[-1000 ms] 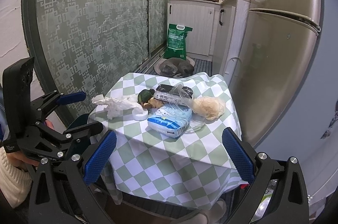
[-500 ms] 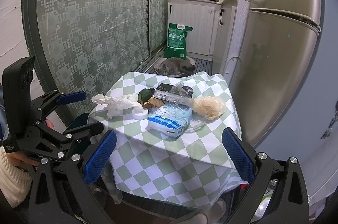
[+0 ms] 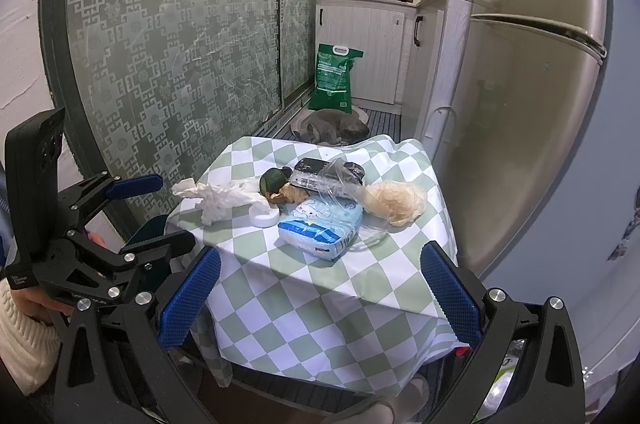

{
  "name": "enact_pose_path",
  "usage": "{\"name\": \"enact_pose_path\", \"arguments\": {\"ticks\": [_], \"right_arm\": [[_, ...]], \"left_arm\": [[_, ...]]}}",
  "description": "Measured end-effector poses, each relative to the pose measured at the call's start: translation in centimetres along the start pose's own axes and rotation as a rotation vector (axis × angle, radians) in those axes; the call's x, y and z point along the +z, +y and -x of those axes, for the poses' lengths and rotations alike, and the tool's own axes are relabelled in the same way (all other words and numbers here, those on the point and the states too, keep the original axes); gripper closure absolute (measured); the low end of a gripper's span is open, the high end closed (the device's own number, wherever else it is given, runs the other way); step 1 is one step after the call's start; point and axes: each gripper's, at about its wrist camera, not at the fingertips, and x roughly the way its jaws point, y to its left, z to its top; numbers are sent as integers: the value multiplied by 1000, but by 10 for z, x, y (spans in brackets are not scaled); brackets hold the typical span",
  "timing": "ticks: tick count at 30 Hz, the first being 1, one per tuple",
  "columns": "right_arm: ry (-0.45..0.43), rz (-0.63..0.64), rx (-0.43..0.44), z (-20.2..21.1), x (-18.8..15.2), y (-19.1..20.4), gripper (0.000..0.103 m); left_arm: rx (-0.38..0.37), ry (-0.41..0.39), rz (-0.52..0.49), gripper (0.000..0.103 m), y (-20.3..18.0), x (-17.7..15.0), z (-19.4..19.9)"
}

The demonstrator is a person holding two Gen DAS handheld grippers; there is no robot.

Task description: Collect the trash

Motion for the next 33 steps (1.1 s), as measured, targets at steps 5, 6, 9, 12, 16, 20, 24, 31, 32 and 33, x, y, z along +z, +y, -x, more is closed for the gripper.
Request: {"name": "enact_pose_path", "arguments": {"ticks": [5,6,9,12,16,20,24,31,32,33], "right_arm": [[1,-10,0,0,1,-2,2],[1,-8,-1,0,1,-2,2],[10,-5,6,-2,1,-2,2],[8,-7,19,-1,1,-1,3],[21,-16,45,-4,1,0,12],[37,-26,42,-7,0,0,19],[42,-37,40,-9,-1,-1,21],[54,-47,19,-14,-4,-4,29],[54,-48,16,-14,-3,-5,29],[53,-48,11,-14,-3,-6,29]], "left_arm": [[-3,-14,-11,3,0,1,2],[-3,-11,-12,3,-1,1,1],[17,-1,-14,3,0,0,-2],[11,11,-18,15,1,1,-6],[18,41,-27,33,5,2,-17],[30,55,-38,42,9,7,-26],[24,74,-44,50,10,8,-34],[9,124,-76,80,5,5,-48],[8,128,-78,85,5,4,-48],[7,131,-80,95,5,4,-49]]}}
